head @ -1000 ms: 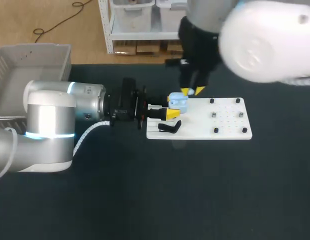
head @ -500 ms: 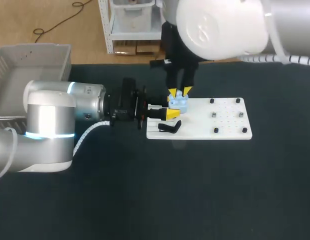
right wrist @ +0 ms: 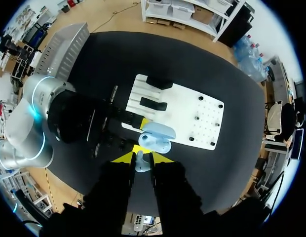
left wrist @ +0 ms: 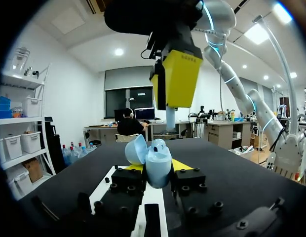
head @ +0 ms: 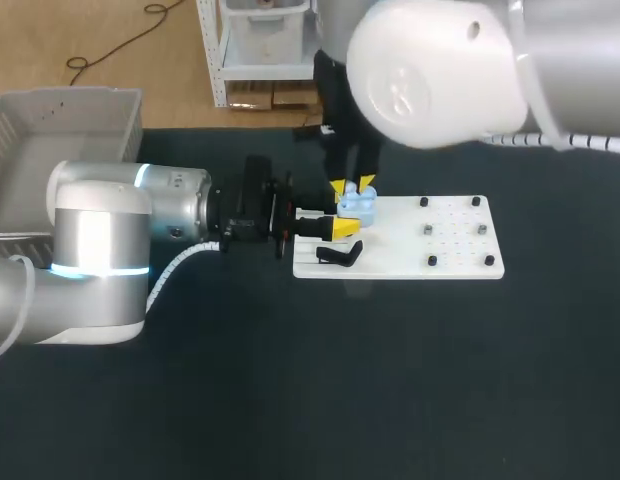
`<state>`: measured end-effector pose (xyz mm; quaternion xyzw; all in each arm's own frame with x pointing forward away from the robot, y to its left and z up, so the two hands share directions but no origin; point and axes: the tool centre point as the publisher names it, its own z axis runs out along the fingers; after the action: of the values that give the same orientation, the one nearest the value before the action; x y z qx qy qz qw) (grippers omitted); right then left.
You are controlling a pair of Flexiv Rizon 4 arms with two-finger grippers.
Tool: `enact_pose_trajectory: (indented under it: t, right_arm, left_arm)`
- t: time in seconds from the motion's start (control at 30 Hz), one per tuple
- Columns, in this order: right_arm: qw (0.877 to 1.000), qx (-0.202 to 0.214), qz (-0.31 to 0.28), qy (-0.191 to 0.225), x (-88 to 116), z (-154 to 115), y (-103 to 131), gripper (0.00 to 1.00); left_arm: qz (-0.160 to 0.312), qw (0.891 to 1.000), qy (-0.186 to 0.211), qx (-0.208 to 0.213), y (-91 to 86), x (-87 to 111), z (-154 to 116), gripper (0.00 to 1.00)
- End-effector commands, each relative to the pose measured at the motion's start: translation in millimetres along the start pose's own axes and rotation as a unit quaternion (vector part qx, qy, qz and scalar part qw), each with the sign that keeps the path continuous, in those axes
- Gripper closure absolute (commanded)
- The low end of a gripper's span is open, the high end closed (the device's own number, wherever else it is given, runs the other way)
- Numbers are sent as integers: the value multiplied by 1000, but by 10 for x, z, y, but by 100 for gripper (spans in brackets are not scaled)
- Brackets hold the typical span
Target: Pick up each earbud case from the left stands, insert the matching earbuds, close the lid, and place the case in the box.
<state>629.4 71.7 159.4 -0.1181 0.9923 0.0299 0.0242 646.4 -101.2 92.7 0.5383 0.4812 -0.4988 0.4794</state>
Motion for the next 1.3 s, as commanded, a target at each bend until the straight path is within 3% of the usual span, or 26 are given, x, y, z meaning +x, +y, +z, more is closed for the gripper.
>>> enact_pose_trajectory:
  t: [0.03, 0.57, 1.3]
  right_arm:
    - [1000, 1, -6, -11, 14, 43, -37, 100]
    - [999, 1, -49, -1, -14, 96, -60, 100]
    - [999, -3, -50, 5, -68, 197, -57, 100]
  left_arm:
    - [0, 1000, 0, -2, -8, 0, 4, 100]
    - [0, 1000, 0, -2, -8, 0, 4, 100]
    - [0, 1000, 0, -2, -8, 0, 4, 100]
